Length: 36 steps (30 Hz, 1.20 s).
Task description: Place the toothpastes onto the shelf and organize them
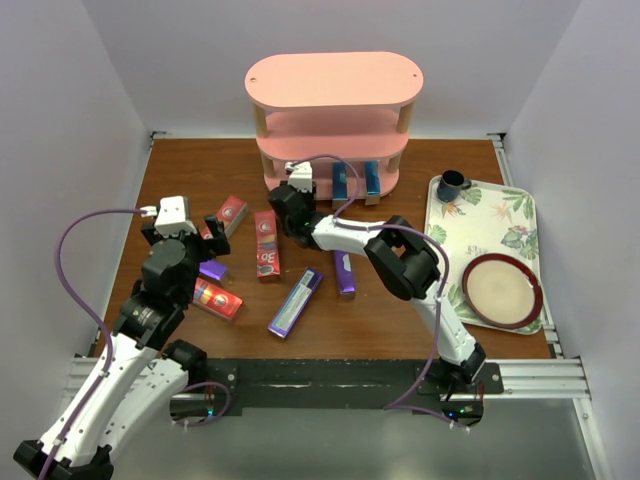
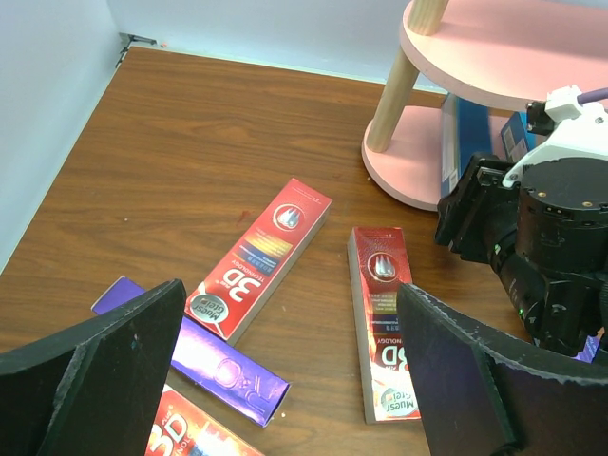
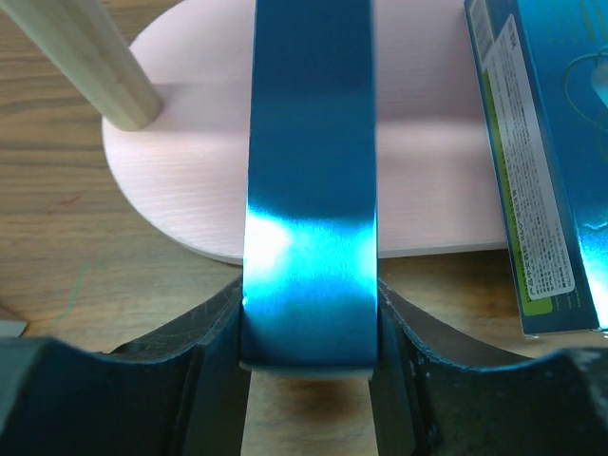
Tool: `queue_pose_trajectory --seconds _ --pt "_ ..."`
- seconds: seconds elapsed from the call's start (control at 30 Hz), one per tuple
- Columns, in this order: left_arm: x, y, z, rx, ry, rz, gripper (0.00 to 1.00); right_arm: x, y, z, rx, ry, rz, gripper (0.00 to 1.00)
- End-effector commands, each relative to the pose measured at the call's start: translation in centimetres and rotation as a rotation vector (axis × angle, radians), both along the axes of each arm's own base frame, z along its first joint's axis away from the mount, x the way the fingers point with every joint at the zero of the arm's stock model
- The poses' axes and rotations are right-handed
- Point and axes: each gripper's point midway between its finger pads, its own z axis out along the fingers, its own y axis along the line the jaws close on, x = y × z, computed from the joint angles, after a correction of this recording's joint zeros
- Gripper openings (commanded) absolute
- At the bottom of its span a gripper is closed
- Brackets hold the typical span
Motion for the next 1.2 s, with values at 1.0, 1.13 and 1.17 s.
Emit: queue_pose_trajectory --seconds 1.0,1.13,1.17 --pt "0.3 -2.2 0.6 0.001 -0.040 -0.123 0.97 -7.5 -2.4 10.5 0.129 0.076 0.266 0.96" --pt "0.4 -2.8 0.5 0.002 -0.038 -0.160 0.97 -10.4 -4.9 10.7 0.089 0.126 0.305 0.98" --pt "0.3 -2.9 0.5 0.002 -0.038 -0.167 0.97 -11.1 -5.1 10.8 0.088 0.132 0.320 0.98"
